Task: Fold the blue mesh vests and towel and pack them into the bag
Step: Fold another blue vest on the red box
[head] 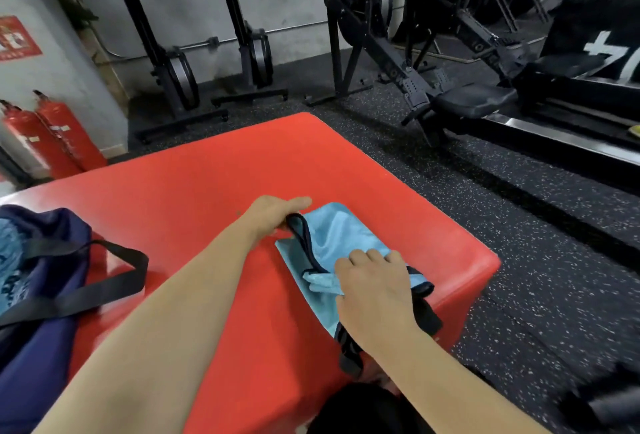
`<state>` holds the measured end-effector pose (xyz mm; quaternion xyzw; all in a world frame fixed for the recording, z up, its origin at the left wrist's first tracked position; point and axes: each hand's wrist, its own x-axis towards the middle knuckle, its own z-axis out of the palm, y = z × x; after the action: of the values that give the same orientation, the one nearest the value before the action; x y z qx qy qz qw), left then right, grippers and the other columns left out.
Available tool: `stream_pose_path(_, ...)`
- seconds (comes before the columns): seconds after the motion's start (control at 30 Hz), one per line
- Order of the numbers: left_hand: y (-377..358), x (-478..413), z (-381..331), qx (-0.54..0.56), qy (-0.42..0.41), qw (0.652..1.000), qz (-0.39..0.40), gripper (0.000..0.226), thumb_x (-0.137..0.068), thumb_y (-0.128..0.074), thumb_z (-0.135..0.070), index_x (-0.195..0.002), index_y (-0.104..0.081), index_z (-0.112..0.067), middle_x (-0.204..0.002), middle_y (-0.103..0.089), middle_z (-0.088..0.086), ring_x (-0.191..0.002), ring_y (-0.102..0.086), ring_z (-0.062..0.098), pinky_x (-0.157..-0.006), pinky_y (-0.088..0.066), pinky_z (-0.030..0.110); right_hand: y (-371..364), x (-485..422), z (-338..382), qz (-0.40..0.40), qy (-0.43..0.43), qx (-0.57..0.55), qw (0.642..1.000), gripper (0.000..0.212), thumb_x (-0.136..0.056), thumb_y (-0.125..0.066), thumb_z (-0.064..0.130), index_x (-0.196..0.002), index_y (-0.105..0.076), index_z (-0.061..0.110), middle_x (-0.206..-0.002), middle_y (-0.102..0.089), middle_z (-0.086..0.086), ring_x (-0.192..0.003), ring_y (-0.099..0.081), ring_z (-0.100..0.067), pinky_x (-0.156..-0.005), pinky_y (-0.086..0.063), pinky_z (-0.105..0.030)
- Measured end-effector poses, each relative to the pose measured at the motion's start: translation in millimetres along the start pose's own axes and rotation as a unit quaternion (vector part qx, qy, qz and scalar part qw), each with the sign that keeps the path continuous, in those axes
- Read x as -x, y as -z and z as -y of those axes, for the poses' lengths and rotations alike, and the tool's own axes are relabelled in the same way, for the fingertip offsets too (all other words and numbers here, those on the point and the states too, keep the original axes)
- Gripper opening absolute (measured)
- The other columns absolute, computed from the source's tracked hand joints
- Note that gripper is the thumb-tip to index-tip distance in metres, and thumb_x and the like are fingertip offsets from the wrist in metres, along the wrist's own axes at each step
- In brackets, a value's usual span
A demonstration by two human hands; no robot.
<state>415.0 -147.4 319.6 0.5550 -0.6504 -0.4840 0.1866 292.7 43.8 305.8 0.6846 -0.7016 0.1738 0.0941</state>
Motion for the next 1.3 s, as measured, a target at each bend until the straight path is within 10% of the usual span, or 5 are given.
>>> stream_pose_path(0.23,-5.6,6.6,22.7,-0.148,-0.063,0.987,-0.007,0.022,-0.078,-0.066,0.004,-0.076,-0.066,-0.018,-0.068,-0.062,-0.005,-0.066,-0.054,0.012,-0.057,-0.043,0.018,15.6,5.0,-5.7,0.109,-0.043,-0.174,0.978,0.047,-0.085,-0.05,0.059,-0.065,-0.053,0.016,-0.067,-0.054,0.001,-0.072,-0.049,-0.019,-0.069,-0.035,-0.035)
stream_pose_path(0.53,-7.7,4.6,19.1,-0.3,-0.004,0.953,-0.046,0.044,-0.072,-0.076,-0.049,-0.1,-0.062,-0.019,-0.096,-0.063,0.002,-0.099,-0.061,0.024,-0.095,-0.049,0.039,4.3,-31.4,-64.5,0.145,-0.042,-0.106,0.983,0.035,-0.084,-0.061,0.055,-0.108,-0.068,0.032,-0.107,-0.066,0.011,-0.11,-0.054,-0.017,-0.095,-0.038,-0.034)
stream_pose_path(0.87,-9.6,7.5,-8.4,-0.304,0.077,0.949,0.027,0.022,-0.078,-0.072,-0.021,-0.075,-0.056,-0.007,-0.073,-0.045,0.004,-0.066,-0.039,0.022,-0.056,-0.031,0.028,-40.7,-8.0,-50.9,0.301,0.138,0.02,0.943,0.103,-0.056,0.035,0.081,-0.15,0.018,0.041,-0.159,0.027,-0.01,-0.147,0.021,-0.031,-0.117,0.008,-0.055)
stream_pose_path(1.07,-3.5,36.3,-40.7,-0.209,-0.012,0.978,0.01,0.012,-0.075,-0.074,-0.014,-0.075,-0.062,-0.013,-0.072,-0.051,0.002,-0.067,-0.043,0.018,-0.057,-0.035,0.025,-14.3,-16.5,-73.1,0.102,-0.031,-0.305,0.946,0.036,-0.101,-0.045,0.03,-0.136,-0.054,0.025,-0.143,-0.051,0.0,-0.134,-0.043,-0.016,-0.112,-0.029,-0.032)
stream_pose_path(1.3,-62.7,122.1,-66.2,-0.4,-0.145,0.905,-0.021,0.013,-0.079,-0.065,-0.022,-0.092,-0.062,-0.025,-0.076,-0.053,-0.013,-0.068,-0.049,0.008,-0.059,-0.036,0.025,23.5,-32.8,-101.9,0.15,-0.319,-0.576,0.738,0.04,-0.098,-0.042,0.052,-0.099,-0.063,0.018,-0.084,-0.074,-0.01,-0.067,-0.057,-0.017,-0.054,-0.036,-0.027)
